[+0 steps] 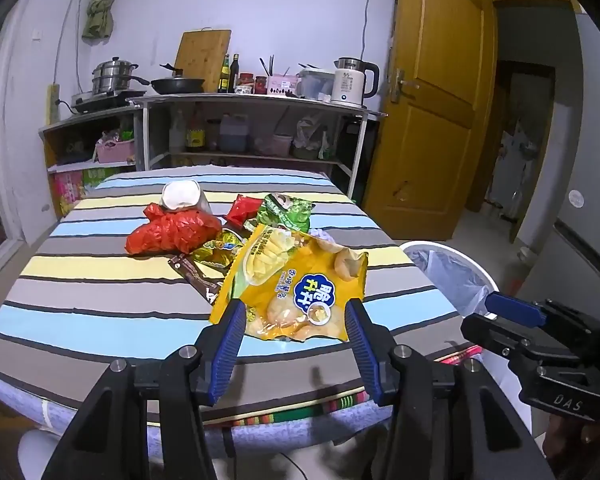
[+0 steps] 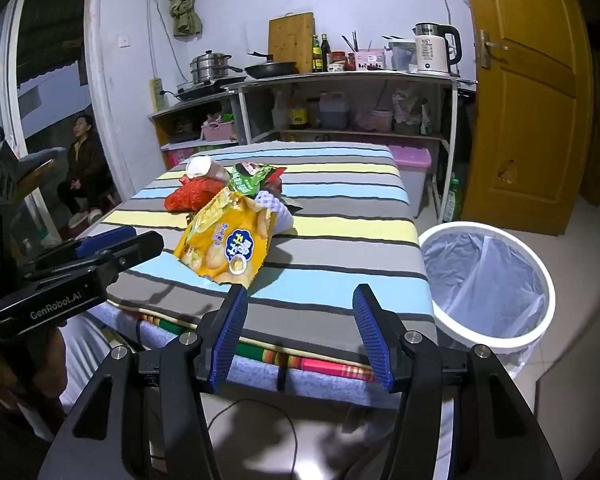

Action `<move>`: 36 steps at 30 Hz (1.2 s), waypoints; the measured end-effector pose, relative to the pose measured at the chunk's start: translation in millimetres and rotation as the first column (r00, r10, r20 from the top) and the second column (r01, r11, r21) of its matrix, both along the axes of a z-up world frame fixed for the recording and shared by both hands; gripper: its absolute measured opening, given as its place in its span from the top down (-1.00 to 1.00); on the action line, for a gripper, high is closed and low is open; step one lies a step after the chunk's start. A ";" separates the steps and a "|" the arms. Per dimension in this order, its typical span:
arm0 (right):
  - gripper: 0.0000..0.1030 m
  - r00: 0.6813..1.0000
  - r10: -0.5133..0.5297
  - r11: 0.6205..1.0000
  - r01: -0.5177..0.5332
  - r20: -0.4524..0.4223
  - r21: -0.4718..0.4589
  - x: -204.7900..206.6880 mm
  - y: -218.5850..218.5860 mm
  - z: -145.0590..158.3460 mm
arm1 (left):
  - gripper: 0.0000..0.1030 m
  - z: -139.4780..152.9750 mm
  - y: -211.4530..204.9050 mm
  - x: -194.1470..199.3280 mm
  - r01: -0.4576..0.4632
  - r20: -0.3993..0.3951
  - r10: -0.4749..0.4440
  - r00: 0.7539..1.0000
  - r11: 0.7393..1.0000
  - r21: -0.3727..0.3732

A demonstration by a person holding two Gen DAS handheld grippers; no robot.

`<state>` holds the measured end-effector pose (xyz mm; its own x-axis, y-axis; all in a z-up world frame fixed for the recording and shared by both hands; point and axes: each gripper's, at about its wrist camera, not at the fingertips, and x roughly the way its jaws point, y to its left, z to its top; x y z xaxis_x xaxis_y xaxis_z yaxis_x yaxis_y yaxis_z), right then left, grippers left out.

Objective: Collect trash

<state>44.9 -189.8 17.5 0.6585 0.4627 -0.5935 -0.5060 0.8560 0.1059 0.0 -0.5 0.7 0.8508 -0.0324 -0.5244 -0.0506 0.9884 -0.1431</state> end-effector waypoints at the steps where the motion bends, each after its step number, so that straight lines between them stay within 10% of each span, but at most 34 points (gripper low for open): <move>1: -0.08 1.000 0.000 1.000 0.000 0.000 0.000 0.1 -0.1 0.0 | 0.01 0.2 0.0 0.0 0.000 0.001 0.000 1.000 1.000 -0.003; 36: -0.08 1.000 0.000 1.000 0.000 0.003 0.003 -3.5 3.5 0.9 | 0.01 5.6 3.0 -5.2 -0.002 0.007 0.003 1.000 1.000 -0.013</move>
<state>41.4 -186.3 18.3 0.6603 0.4640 -0.5905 -0.5060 0.8559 0.1067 -5.1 2.5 6.3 0.8546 -0.0369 -0.5180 -0.0521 0.9864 -0.1561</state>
